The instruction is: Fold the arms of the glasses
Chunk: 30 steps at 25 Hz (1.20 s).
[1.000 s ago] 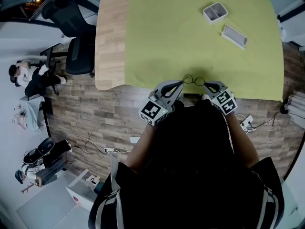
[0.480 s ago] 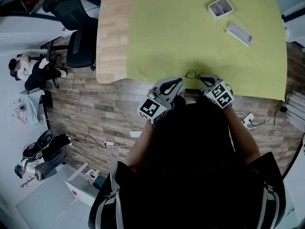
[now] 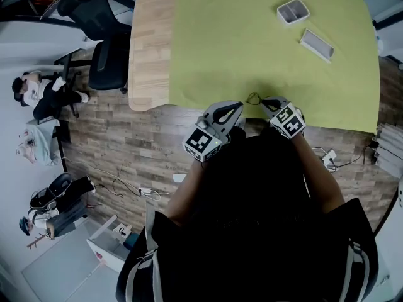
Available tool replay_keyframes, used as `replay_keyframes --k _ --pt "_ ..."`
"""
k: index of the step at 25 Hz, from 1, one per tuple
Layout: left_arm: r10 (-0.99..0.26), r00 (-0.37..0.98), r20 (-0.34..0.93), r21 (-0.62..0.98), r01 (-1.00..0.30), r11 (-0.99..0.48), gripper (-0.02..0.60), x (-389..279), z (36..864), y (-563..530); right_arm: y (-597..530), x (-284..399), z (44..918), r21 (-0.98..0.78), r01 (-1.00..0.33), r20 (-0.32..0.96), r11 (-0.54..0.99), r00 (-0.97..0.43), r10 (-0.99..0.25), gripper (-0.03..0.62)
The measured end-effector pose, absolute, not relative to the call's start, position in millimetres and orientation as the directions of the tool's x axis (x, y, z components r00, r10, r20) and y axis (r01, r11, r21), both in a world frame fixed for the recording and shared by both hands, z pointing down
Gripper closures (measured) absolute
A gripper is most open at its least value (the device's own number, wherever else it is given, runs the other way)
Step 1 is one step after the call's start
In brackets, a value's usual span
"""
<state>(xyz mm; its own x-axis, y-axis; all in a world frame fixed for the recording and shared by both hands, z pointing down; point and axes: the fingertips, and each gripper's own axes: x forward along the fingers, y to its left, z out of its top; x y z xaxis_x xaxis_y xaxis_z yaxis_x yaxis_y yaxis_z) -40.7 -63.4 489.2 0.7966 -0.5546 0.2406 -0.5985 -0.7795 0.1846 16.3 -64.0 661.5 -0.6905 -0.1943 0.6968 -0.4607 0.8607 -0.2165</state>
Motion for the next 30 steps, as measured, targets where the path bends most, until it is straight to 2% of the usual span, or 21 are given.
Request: replay_keyframes --k 17,30 --pt "-0.561 0.786 0.259 0.191 -0.611 -0.768 0.563 -55.0 491.3 -65.6 -61.7 -10.6 693.9 -0.271 -0.409 0.728 0.871 -0.680 -0.093 0.560" --pt "-0.503 0.818 0.279 0.222 -0.564 -0.795 0.564 -34.6 503.7 -60.4 -59.7 -22.0 722.9 -0.291 -0.408 0.763 0.865 -0.645 -0.048 0.559"
